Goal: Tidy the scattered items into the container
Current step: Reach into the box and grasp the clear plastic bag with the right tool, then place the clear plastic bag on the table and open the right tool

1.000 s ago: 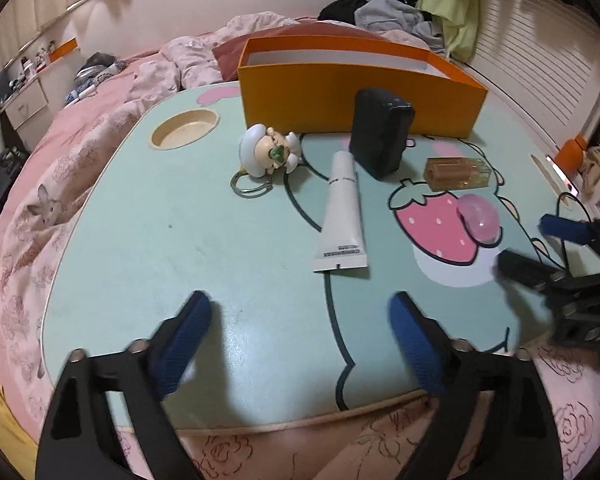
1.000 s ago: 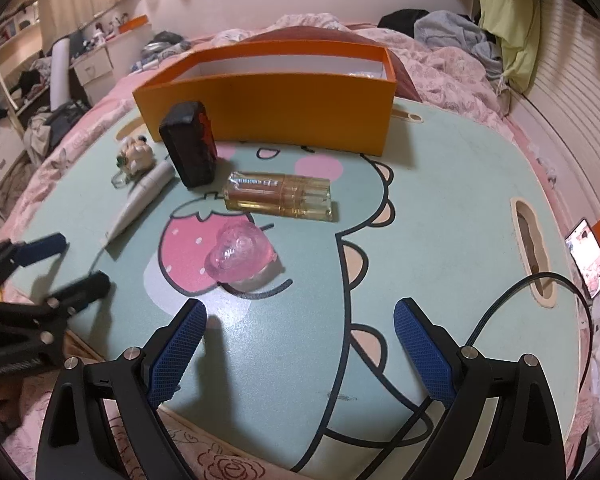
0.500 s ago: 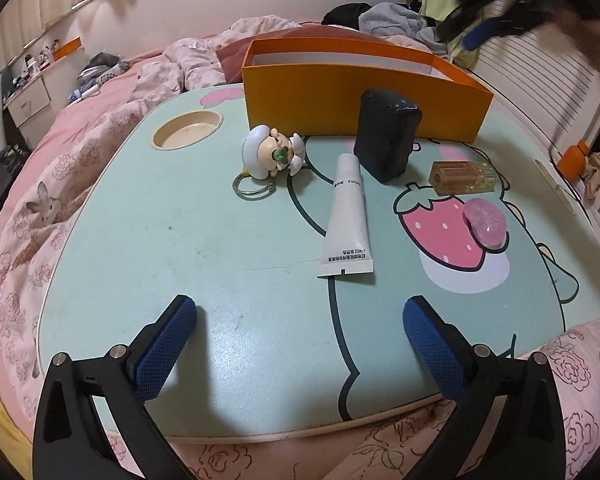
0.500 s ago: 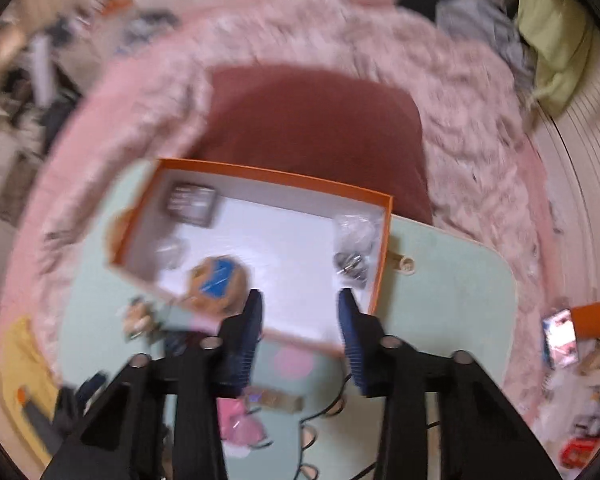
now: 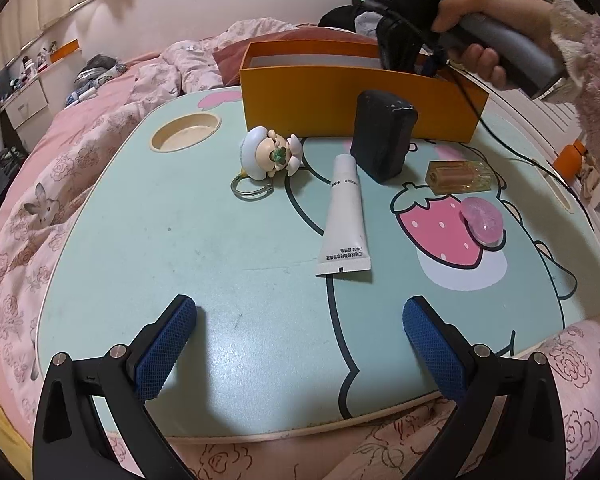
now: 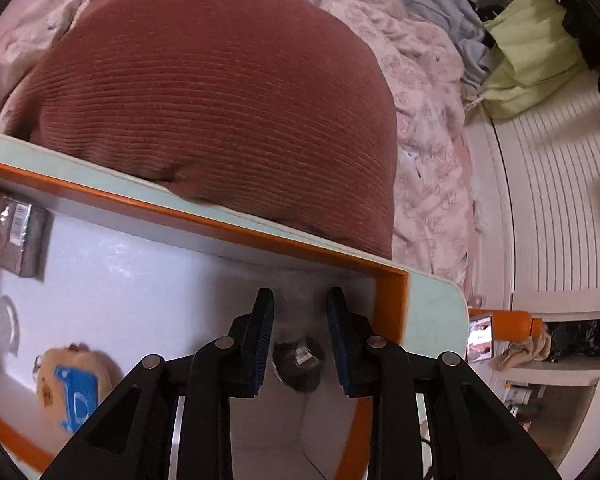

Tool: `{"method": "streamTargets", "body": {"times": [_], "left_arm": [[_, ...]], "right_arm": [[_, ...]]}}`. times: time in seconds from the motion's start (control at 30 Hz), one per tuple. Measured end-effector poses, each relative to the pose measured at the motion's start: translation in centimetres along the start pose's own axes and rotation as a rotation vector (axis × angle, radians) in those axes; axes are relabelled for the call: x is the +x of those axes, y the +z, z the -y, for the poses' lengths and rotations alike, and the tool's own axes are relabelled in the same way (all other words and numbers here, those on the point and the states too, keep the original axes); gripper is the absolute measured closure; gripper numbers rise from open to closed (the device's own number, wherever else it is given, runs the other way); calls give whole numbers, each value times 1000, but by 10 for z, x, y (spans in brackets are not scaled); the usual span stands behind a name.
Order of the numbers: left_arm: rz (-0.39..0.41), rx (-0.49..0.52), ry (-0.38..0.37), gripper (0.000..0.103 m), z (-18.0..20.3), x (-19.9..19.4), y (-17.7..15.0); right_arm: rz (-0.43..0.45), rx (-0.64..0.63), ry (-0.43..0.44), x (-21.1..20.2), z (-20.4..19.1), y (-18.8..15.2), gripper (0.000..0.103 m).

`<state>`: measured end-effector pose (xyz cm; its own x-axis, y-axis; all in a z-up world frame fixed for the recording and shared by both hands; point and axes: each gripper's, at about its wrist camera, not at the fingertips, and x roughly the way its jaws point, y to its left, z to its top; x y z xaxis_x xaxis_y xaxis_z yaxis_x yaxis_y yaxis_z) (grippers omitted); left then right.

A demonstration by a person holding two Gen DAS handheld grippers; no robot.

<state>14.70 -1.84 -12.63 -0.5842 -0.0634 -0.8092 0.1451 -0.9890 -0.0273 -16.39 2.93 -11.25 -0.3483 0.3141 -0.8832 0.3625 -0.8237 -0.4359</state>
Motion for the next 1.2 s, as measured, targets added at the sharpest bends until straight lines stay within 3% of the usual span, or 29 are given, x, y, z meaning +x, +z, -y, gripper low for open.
{"method": "streamTargets", "body": {"times": [0.07,0.2,0.3,0.4,0.53,0.77,0.87,1.03,1.13,1.2], "left_arm": [[0,-2,-3,0,-1,1,0],[0,-2,-4,0,-1,1,0],[0,-2,-4,0,-2,1,0],[0,-2,-5,0,-2,1,0],[-1,-2,-4,0,-1,1,0],[-2,-1,-4,0,-1,1,0],[-2,-1,-4,0,-1,1,0],[-2,-1,-4,0,-1,1,0],[-3,-1,-4,0,-1,1,1],[-3,-1,-4,0,-1,1,1]], "right_arm": [[19,3,33,-6,0,-2,81],[82,36,184,-35,14,-12,85],[206,52,279,-77,31,-34,85],[273,50,404,-109,44,-68,85],[288,26,560,-116,52,-112,85],[258,43,794,-92,44,-156,83],[259,49,848,-83,38,-162,77],[306,93,893,-77,42,-174,57],[337,142,955,-73,54,-188,54],[359,172,933,-71,59,-200,54]]}}
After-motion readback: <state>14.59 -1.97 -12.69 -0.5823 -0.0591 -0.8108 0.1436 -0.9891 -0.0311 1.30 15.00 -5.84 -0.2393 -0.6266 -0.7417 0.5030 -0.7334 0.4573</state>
